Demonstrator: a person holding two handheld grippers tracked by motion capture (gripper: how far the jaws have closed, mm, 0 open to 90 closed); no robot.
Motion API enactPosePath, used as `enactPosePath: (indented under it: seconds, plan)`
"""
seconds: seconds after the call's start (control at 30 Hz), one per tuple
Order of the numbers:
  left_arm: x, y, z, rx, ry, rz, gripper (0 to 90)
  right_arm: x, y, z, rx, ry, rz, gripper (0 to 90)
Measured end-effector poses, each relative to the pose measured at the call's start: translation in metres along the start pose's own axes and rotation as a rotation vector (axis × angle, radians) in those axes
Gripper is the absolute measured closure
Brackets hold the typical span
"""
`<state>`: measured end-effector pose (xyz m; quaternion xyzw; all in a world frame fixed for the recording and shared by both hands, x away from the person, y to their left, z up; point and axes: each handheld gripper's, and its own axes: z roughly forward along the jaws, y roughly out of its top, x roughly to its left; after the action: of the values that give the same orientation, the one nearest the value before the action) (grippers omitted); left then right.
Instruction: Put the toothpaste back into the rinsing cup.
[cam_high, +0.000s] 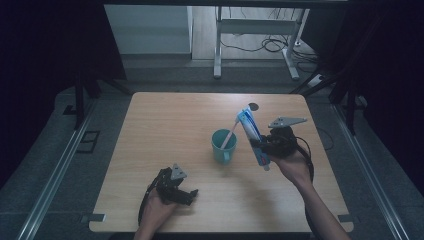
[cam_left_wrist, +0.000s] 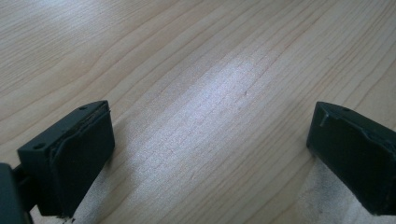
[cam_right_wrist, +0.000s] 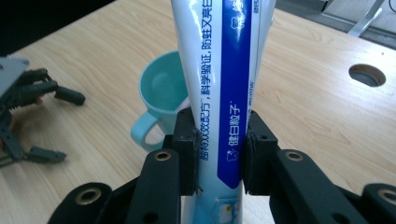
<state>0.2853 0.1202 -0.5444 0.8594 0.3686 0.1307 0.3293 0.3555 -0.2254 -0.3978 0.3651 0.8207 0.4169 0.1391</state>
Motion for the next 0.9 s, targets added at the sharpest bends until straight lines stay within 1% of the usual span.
enactPosePath:
  seconds: [0.47, 0.9]
  plan:
    - [0.000, 0.000, 0.000, -0.001, 0.000, -0.001, 1.0, 0.005, 0.016, 0.011, -0.037, 0.014, 0.014, 70.6]
    - [0.000, 0.000, 0.000, 0.002, 0.000, 0.002, 1.0, 0.010, 0.032, 0.021, -0.084, 0.022, 0.021, 70.6]
